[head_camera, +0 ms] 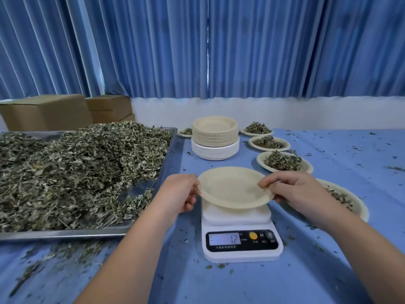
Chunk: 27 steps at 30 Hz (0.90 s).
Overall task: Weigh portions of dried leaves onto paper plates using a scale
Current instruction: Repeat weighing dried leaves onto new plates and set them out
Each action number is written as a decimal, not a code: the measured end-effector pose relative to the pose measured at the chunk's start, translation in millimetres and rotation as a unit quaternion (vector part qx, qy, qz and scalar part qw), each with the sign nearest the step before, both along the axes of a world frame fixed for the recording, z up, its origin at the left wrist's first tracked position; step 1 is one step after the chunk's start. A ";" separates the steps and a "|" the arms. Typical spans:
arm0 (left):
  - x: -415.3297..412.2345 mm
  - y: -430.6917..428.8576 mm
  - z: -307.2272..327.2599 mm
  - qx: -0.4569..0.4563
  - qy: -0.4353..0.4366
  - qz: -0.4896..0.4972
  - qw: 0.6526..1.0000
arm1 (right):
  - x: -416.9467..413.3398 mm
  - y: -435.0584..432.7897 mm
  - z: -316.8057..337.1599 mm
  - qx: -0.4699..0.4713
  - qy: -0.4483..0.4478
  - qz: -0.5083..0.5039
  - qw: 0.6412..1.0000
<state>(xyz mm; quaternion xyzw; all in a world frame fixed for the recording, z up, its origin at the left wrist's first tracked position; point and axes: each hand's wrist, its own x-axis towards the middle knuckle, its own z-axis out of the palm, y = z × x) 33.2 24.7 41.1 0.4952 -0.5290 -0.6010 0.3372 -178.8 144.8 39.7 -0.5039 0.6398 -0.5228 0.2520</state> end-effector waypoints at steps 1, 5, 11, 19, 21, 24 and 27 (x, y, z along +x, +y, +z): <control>-0.4 0.3 0.2 -0.004 -0.017 -0.006 1.000 | -0.2 -0.2 -0.8 0.009 0.010 -0.001 1.000; 3.2 -1.4 -4.9 -0.040 -0.079 -0.045 0.995 | -0.6 0.2 -1.6 0.025 0.020 0.002 0.999; 4.3 -9.9 -12.6 -0.123 -0.155 -0.024 0.980 | -6.9 2.8 -2.9 0.046 0.053 0.005 0.998; -2.7 -10.0 -19.4 -0.207 -0.210 -0.022 0.955 | -7.8 1.6 -4.2 0.042 0.110 -0.026 0.993; -5.0 -10.6 -20.7 -0.221 -0.212 -0.020 0.952 | -6.3 1.3 -3.7 0.047 0.116 -0.027 0.992; -7.7 -9.1 -23.2 -0.222 -0.209 -0.012 0.952 | -5.3 0.4 -3.3 0.050 0.103 -0.028 0.993; -10.0 -6.8 -26.6 -0.218 -0.188 -0.006 0.958 | -6.2 0.3 -4.0 0.042 0.092 -0.030 0.994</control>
